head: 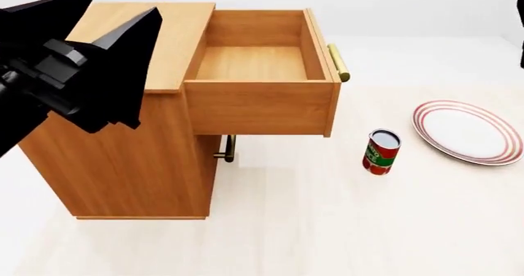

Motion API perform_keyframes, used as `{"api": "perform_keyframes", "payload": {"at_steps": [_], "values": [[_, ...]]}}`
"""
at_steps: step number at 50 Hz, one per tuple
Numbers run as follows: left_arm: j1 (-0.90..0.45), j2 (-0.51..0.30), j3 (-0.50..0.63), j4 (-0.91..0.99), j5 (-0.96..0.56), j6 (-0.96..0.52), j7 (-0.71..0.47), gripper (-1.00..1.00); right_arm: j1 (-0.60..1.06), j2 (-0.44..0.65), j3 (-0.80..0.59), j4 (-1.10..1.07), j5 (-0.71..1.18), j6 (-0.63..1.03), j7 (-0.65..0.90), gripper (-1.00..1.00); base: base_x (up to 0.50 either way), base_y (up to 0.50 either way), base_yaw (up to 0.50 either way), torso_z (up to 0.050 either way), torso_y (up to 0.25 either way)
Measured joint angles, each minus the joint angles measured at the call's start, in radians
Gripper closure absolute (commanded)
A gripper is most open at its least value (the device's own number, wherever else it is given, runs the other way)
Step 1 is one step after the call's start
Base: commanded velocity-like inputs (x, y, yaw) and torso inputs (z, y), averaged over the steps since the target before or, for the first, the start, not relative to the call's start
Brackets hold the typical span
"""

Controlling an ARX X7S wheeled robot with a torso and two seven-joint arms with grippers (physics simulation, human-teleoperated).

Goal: Put the bowl in the top drawer of the cabinet.

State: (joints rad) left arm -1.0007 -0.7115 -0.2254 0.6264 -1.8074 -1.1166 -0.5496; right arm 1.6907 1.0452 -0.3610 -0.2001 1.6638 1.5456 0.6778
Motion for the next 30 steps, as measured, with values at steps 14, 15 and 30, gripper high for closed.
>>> {"api": "perform_keyframes", "payload": {"at_steps": [14,15,30], "values": [[0.000,-0.115,-0.014,0.002,-0.193,0.013,-0.069,-1.00,0.129,0.202,-0.322,0.088,0.025,0.015,-0.094,-1.00,0.00,0.00,0.00,0.000,0.000],[0.001,-0.123,-0.015,0.003,-0.204,0.014,-0.073,-1.00,0.140,0.213,-0.348,0.091,0.019,0.015,-0.104,-1.00,0.00,0.00,0.00,0.000,0.000],[0.013,-0.176,-0.028,0.016,-0.273,0.017,-0.092,-1.00,0.264,0.297,-0.691,0.094,-0.216,0.006,-0.372,-1.00,0.00,0.00,0.00,0.000,0.000]]}}
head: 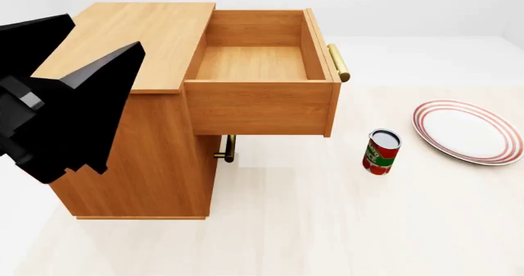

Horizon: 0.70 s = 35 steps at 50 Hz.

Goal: Put the bowl in the top drawer of the cabinet.

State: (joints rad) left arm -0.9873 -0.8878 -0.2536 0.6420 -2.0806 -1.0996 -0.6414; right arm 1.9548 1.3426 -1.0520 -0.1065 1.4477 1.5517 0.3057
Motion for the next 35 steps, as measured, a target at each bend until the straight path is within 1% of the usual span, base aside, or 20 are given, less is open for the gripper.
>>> {"api": "perform_keyframes", "payload": {"at_steps": [6,11,20,28,35], "values": [[0.006,-0.002,-0.001,0.003,-0.004,-0.001,0.003,-1.00,0.010,0.016,-0.110,-0.028,-0.141,-0.024,-0.139,-1.00,0.00,0.00,0.00,0.000,0.000],[0.009,-0.002,-0.001,0.004,-0.003,-0.002,0.006,-1.00,-0.008,0.023,-0.183,-0.042,-0.222,-0.059,-0.210,-1.00,0.00,0.00,0.00,0.000,0.000],[0.018,0.000,-0.003,0.008,0.003,-0.003,0.012,-1.00,-0.078,0.028,-0.282,-0.042,-0.313,-0.138,-0.266,-1.00,0.00,0.00,0.00,0.000,0.000],[0.029,0.001,-0.009,0.012,0.007,-0.003,0.017,-1.00,-0.138,0.063,-0.352,-0.031,-0.387,-0.215,-0.323,-1.00,0.00,0.00,0.00,0.000,0.000],[0.038,0.006,-0.010,0.014,0.015,-0.005,0.023,-1.00,-0.191,0.087,-0.399,-0.013,-0.419,-0.278,-0.345,-1.00,0.00,0.00,0.00,0.000,0.000]]}}
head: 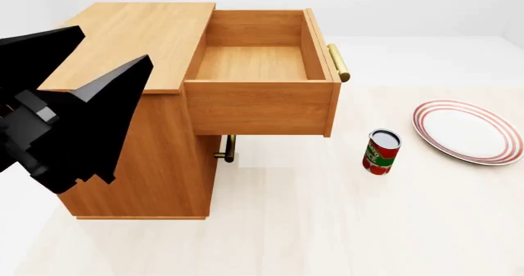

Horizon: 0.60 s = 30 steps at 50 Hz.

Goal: Put the bowl in the top drawer of the cabinet.

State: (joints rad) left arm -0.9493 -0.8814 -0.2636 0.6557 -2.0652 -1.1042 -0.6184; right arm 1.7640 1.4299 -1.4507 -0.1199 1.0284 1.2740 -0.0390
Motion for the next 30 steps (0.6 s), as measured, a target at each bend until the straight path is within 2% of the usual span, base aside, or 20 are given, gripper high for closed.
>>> {"api": "perform_keyframes", "payload": {"at_steps": [30], "values": [[0.035,0.010,-0.003,0.008,0.019,-0.001,0.019,-1.00,-0.227,-0.027,-0.102,0.127,0.111,-0.218,0.133,-1.00,0.00,0.00,0.00,0.000,0.000]]}}
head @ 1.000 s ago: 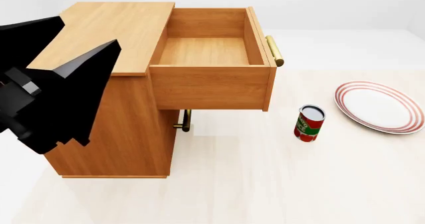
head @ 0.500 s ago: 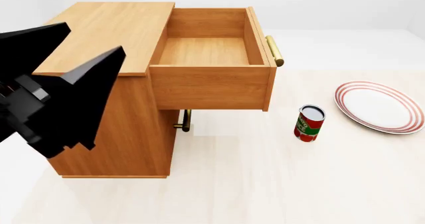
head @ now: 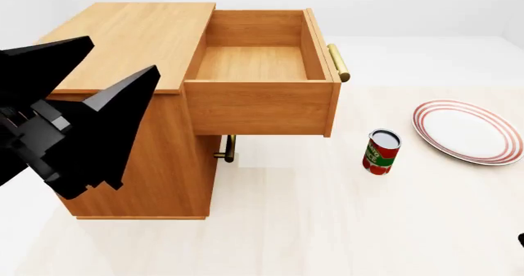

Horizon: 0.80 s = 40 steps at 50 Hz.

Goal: Put the bowl in the top drawer of the cabinet.

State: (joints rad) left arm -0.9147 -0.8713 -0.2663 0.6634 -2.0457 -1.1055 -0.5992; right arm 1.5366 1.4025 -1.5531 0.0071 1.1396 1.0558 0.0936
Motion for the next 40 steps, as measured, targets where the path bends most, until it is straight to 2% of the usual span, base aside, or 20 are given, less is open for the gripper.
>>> {"api": "perform_keyframes", "payload": {"at_steps": [27,40], "values": [[0.064,0.019,-0.037,0.008,0.039,-0.008,0.035,-1.00,-0.187,-0.120,-0.056,0.187,0.100,-0.097,0.147,-1.00,0.00,0.00,0.00,0.000,0.000],[0.078,0.027,-0.039,0.009,0.053,-0.007,0.045,-1.00,-0.253,-0.143,-0.069,0.248,0.148,-0.111,0.183,-1.00,0.00,0.00,0.00,0.000,0.000]]}}
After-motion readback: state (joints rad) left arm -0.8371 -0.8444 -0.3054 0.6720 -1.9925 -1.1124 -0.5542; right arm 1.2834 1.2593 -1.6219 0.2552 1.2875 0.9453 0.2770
